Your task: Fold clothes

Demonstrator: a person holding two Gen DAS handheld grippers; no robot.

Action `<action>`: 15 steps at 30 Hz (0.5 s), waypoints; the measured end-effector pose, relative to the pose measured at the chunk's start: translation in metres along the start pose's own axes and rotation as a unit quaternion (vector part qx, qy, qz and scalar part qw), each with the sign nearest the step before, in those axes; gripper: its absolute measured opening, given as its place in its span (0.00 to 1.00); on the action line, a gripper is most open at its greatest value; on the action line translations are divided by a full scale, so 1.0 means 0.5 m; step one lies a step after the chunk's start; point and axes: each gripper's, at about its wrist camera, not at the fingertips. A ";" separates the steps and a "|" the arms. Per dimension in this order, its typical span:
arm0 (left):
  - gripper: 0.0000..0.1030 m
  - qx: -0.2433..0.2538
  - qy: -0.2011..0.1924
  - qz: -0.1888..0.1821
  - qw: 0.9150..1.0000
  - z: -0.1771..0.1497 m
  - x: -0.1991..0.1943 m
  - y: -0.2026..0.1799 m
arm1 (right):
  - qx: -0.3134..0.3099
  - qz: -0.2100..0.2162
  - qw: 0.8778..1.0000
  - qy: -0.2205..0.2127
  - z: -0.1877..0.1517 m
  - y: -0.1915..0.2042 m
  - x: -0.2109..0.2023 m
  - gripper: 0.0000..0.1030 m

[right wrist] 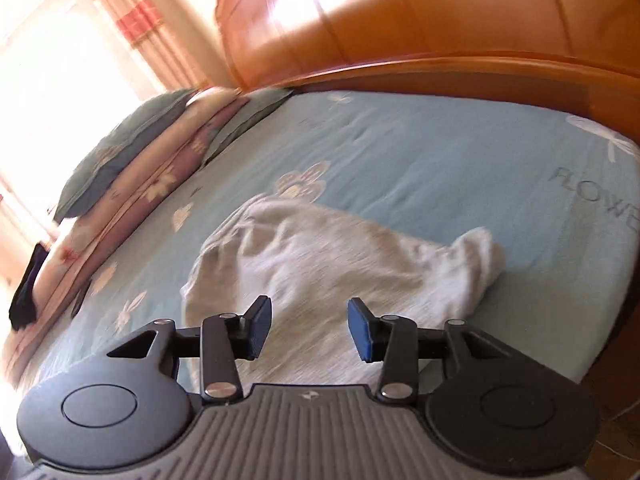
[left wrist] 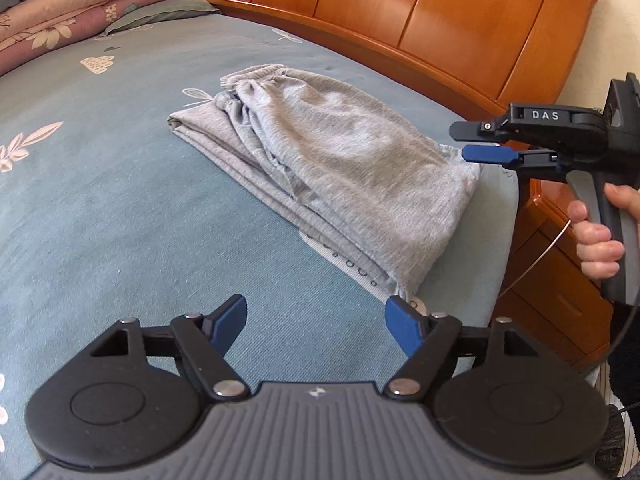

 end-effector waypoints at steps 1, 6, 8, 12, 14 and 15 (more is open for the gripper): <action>0.74 -0.003 -0.002 0.004 1.000 -0.011 -0.003 0.000 | -0.024 0.004 1.000 0.016 -0.011 0.025 0.014 0.17; 0.76 -0.026 -0.014 0.014 0.999 -0.068 -0.022 0.013 | -0.076 -0.029 0.993 0.090 -0.087 0.077 0.079 0.12; 0.77 -0.039 -0.018 0.016 0.999 -0.089 -0.031 0.024 | -0.075 -0.047 0.989 0.118 -0.136 0.071 0.082 0.09; 0.77 -0.055 -0.031 0.018 0.998 -0.127 -0.049 0.043 | -0.086 -0.063 0.985 0.134 -0.140 0.091 0.059 0.11; 0.78 -0.057 -0.039 0.022 0.997 -0.139 -0.055 0.047 | -0.096 -0.066 0.985 0.124 -0.131 0.111 0.040 0.15; 0.78 -0.058 -0.045 0.023 0.997 -0.144 -0.058 0.050 | -0.104 -0.069 0.985 0.119 -0.127 0.124 0.033 0.15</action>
Point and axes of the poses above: each gripper's, at about its wrist camera, not at the fingertips, and x roughly the way its jaws point, y to its left, z to its top, and after that the axes turned 11 degrees about y, right-handed
